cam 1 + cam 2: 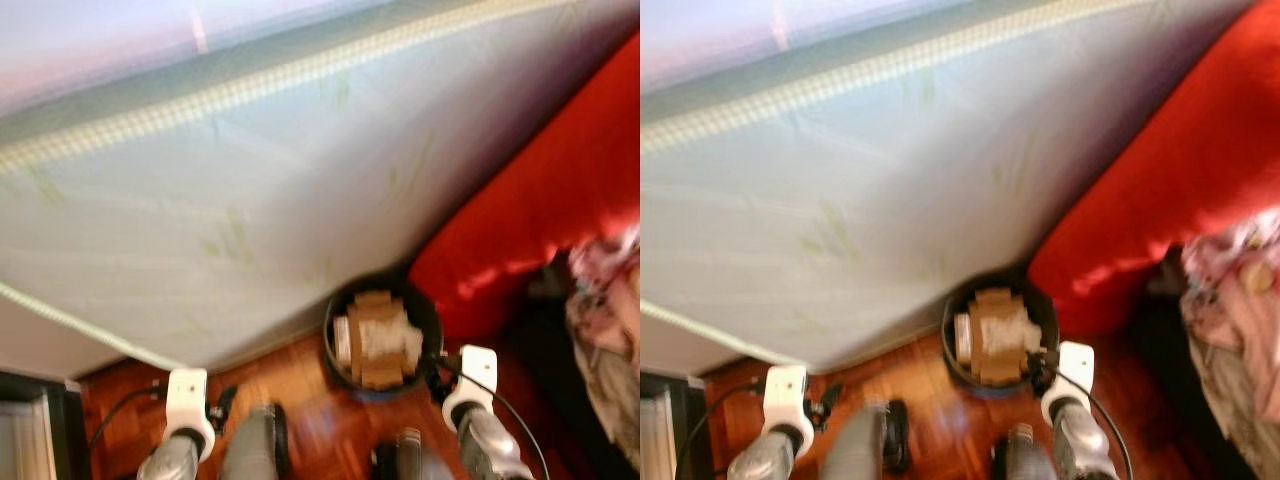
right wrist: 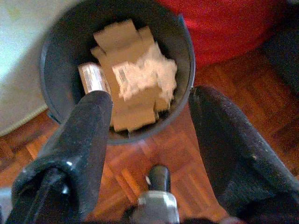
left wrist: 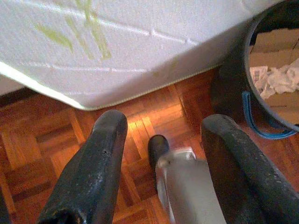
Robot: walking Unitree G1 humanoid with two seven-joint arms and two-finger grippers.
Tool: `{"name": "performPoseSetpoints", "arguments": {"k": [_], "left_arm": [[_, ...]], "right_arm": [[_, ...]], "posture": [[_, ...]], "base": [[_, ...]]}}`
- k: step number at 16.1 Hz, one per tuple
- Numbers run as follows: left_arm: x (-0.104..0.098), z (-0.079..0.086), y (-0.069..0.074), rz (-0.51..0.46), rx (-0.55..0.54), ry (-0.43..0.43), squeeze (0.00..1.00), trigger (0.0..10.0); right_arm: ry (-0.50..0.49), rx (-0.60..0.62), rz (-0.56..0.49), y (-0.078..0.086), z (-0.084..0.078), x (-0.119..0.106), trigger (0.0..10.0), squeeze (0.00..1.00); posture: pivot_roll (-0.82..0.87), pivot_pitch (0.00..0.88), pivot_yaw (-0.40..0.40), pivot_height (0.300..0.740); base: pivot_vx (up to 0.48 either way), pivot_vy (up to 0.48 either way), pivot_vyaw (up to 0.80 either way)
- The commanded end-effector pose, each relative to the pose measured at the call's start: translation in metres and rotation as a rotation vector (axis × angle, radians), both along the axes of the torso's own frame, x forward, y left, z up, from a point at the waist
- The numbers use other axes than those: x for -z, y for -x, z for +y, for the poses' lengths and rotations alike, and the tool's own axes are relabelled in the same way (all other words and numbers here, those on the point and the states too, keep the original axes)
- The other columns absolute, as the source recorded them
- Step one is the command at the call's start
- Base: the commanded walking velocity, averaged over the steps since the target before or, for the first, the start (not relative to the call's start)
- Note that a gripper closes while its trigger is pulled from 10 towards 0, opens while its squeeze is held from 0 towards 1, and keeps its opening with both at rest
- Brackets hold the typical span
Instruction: Clean up the room
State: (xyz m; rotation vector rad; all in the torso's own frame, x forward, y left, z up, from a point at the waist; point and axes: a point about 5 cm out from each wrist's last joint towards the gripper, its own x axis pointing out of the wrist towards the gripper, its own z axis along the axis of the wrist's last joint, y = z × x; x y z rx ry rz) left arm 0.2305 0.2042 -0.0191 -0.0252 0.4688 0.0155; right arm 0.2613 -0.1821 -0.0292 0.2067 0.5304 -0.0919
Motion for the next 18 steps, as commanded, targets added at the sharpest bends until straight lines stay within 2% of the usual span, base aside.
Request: {"name": "performPoseSetpoints", "arguments": {"k": [1, 4, 5, 7, 9, 12, 15, 18], "left_arm": [[0.022, 0.001, 0.017, 0.112, 0.0, -0.005, 0.0, 10.0], [0.045, 0.0, 0.034, 0.262, -0.023, -0.004, 0.0, 10.0], [0.047, 0.0, 0.035, 0.275, -0.028, -0.003, 0.0, 10.0], [0.053, 0.002, 0.042, 0.322, -0.079, 0.001, 0.0, 10.0], [0.052, 0.004, 0.041, 0.311, -0.113, 0.009, 0.0, 10.0], [0.055, 0.01, 0.047, 0.334, -0.14, 0.019, 0.0, 10.0], [0.058, 0.008, 0.05, 0.349, -0.137, 0.023, 0.0, 10.0], [0.058, 0.008, 0.05, 0.353, -0.135, 0.021, 0.0, 10.0]], "right_arm": [[-0.019, 0.029, 0.088, 0.019, -0.004, 0.015, 10.0, 0.0], [-0.024, 0.045, 0.176, 0.038, -0.01, 0.029, 10.0, 0.0], [-0.024, 0.05, 0.187, 0.041, -0.011, 0.03, 10.0, 0.0], [0.004, 0.047, 0.28, 0.063, -0.014, 0.044, 10.0, 0.0], [0.006, 0.043, 0.311, 0.071, -0.014, 0.048, 10.0, 0.0], [0.008, 0.022, 0.332, 0.075, -0.013, 0.051, 10.0, 0.0], [0.011, 0.025, 0.353, 0.074, -0.018, 0.05, 10.0, 0.0], [0.015, 0.021, 0.372, 0.074, -0.022, 0.05, 10.0, 0.0]], "posture": [[0.1, 0.145, -0.018, 0.74], [0.06, 0.121, -0.03, 0.74], [0.06, 0.121, -0.03, 0.74], [0.04, 0.107, -0.036, 0.74], [0.04, 0.094, -0.04, 0.74], [0.01, 0.077, -0.033, 0.74], [0.01, 0.068, -0.029, 0.74], [0.02, 0.064, -0.028, 0.74]], "base": [[0.0, 0.0, 0.0], [0.0, 0.0, 0.0], [0.0, 0.0, 0.0], [0.0, 0.0, 0.0], [0.0, 0.0, 0.0], [0.0, 0.0, 0.0], [0.0, 0.0, 0.0], [0.0, 0.0, -0.75]]}}
